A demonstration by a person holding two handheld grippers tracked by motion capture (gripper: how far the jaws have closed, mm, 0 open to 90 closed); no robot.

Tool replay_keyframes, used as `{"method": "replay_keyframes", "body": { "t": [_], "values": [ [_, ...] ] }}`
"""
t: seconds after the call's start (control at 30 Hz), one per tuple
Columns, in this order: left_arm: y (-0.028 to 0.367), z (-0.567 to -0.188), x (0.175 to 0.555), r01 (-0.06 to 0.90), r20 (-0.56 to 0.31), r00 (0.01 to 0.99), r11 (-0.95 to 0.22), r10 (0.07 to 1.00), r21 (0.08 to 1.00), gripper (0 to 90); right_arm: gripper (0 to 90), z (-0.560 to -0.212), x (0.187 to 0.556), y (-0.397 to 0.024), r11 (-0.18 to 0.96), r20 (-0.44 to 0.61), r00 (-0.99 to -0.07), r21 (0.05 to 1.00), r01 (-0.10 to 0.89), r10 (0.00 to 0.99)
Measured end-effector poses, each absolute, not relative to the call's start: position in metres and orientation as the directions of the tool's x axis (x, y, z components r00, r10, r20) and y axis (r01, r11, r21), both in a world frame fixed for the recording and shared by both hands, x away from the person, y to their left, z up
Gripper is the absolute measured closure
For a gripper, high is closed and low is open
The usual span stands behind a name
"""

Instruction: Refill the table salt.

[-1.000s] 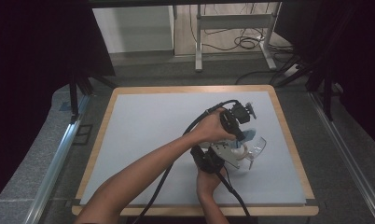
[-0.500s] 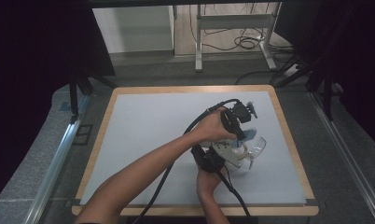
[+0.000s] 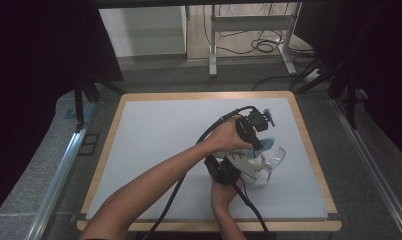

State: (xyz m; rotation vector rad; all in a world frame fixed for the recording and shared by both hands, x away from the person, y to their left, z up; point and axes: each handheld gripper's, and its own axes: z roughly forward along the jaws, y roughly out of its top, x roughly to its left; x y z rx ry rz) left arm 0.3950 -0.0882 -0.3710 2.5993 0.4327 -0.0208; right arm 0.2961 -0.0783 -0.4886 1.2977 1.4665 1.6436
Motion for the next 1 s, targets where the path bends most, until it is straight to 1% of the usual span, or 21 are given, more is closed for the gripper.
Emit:
{"method": "replay_keyframes", "body": {
  "t": [0.6,0.83,1.0],
  "values": [
    [-0.082,-0.375,0.395,0.313,-0.110,0.948,-0.812,0.299,0.492,89.5,56.1,-0.494,0.293,-0.078,-0.196,0.258,-0.370,0.960,0.197,0.892],
    [-0.074,-0.374,0.397,0.326,-0.129,0.944,-0.790,0.304,0.519,89.3,55.6,-0.500,0.290,-0.078,-0.164,0.235,-0.379,0.964,0.210,0.895],
    [-0.064,-0.373,0.396,0.338,-0.149,0.940,-0.772,0.308,0.539,89.3,54.8,-0.506,0.287,-0.079,-0.116,0.198,-0.386,0.968,0.224,0.901]
  ]
}}
